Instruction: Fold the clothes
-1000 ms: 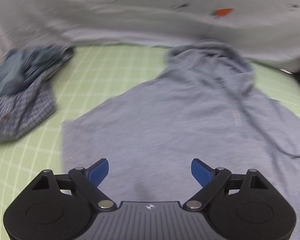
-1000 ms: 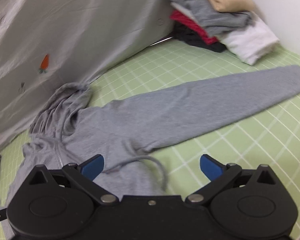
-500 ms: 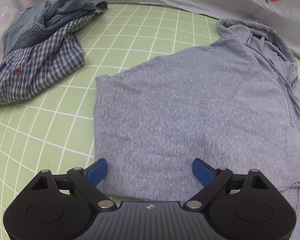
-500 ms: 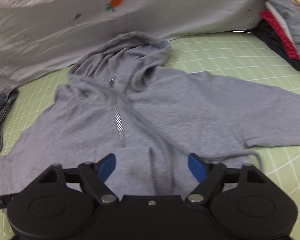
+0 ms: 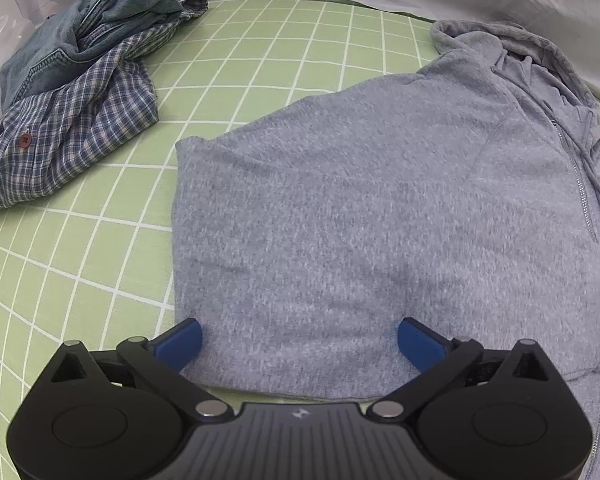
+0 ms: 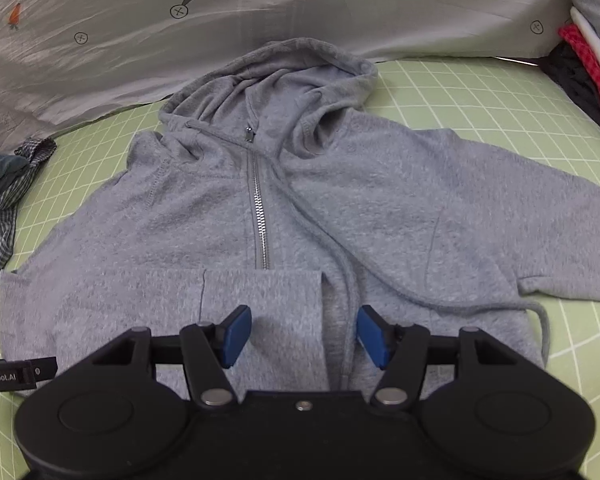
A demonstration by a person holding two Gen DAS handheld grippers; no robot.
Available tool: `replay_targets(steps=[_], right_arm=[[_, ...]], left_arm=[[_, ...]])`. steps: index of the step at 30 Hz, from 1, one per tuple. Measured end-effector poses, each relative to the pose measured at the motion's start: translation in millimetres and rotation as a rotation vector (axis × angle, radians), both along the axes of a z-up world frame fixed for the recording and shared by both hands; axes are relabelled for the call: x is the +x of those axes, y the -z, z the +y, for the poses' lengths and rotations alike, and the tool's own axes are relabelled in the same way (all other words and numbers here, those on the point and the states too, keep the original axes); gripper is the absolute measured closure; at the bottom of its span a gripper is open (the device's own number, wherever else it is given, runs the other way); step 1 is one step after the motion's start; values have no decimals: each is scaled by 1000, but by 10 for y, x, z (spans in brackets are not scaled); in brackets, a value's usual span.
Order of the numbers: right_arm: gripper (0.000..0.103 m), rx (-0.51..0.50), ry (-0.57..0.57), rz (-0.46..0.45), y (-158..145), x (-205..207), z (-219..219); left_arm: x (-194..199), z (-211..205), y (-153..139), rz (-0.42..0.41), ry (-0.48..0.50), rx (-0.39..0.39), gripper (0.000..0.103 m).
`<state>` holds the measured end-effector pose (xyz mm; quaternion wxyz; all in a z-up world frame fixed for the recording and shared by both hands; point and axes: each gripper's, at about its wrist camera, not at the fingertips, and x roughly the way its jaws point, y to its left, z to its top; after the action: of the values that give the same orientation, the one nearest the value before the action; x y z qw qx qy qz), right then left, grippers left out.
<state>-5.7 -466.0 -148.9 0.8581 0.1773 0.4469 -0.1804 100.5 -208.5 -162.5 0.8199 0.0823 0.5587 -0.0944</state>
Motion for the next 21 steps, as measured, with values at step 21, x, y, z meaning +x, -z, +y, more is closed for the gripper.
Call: replay_targets(steps=[21], right_arm=[[49,75,-64,-75,44,-77,-37]], left_arm=[[1,3,-18,-13,-8,-6,0]])
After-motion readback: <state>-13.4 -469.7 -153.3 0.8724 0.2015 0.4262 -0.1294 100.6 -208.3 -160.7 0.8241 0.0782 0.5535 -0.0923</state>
